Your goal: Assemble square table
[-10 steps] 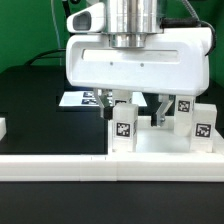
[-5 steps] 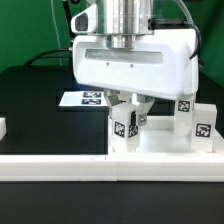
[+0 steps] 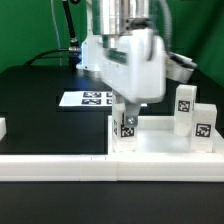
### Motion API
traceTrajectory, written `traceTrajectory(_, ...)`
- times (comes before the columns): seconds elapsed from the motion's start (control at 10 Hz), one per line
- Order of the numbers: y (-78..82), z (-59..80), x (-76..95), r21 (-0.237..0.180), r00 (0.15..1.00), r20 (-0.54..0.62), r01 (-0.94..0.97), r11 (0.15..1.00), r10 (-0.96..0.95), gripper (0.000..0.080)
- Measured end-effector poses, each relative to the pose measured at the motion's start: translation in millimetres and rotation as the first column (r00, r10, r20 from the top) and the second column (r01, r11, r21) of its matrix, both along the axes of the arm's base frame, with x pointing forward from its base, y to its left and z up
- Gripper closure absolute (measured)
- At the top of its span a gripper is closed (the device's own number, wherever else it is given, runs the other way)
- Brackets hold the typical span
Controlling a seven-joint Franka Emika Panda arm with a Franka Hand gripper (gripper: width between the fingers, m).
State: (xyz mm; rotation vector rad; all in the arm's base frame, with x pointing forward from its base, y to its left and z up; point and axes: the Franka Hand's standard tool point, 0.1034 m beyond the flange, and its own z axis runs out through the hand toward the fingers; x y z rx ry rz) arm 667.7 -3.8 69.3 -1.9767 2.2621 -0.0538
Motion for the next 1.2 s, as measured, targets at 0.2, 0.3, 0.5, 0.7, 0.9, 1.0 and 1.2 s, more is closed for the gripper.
traceTrajectory(0.2,-1.5,0.5,0.6,0.038,0.985,-0.009,0.175,0.984,-0.175,0.0508)
traceTrajectory(0.3,-2.3,-0.4,-0.1,0.056,0.966,-0.014,0.257,0.965,-0.257,0.0508)
traceTrajectory(0.5,-2.8,-0.5,-0.8,0.057,0.958,-0.019,0.288,0.956,-0.287,0.0507)
traceTrajectory(0.7,-3.3,-0.7,-1.4,0.055,0.951,-0.022,0.309,0.949,-0.309,0.0477)
traceTrajectory(0.9,-3.2,-0.8,-1.4,0.054,0.952,-0.022,0.308,0.950,-0.307,0.0330)
traceTrajectory(1.0,-1.7,1.5,-0.6,0.056,0.953,-0.018,0.303,0.951,-0.303,0.0189)
traceTrajectory(1.2,13.9,34.1,-7.3,0.082,0.960,0.012,0.278,0.957,-0.280,0.0157)
